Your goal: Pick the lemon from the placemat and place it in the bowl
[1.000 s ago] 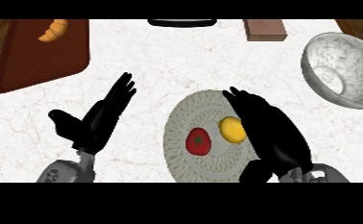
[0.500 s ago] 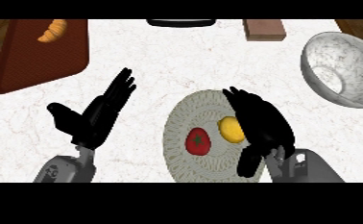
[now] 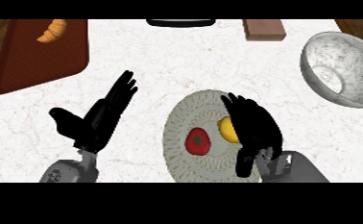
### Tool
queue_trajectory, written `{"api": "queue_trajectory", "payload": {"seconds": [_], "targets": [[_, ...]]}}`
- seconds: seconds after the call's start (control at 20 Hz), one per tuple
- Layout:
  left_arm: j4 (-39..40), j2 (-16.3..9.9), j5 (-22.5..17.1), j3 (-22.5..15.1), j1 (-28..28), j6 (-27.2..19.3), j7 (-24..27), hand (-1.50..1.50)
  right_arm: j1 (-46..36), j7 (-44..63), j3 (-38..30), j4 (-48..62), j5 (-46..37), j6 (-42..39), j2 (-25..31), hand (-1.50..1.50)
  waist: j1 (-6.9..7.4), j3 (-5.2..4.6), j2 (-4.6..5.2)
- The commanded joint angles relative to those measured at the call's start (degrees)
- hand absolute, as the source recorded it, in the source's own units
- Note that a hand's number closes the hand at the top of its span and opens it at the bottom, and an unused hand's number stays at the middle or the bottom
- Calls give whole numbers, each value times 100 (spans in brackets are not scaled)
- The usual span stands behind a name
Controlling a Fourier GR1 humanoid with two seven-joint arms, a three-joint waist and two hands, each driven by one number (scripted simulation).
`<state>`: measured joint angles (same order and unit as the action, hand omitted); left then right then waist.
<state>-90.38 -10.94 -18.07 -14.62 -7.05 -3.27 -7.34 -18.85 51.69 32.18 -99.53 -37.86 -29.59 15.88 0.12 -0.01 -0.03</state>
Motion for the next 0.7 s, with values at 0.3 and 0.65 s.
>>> {"api": "queue_trajectory", "payload": {"seconds": [0.3, 0.65], "targets": [[327, 339, 325, 258, -108, 243, 22, 0, 463, -541, -204, 361, -909, 108, -297, -150, -19, 1, 2], [-253, 134, 210, 577, 278, 596, -202, 0, -16, -952, -442, 1421, -1452, 409, -823, -150, 19, 1, 3]]}}
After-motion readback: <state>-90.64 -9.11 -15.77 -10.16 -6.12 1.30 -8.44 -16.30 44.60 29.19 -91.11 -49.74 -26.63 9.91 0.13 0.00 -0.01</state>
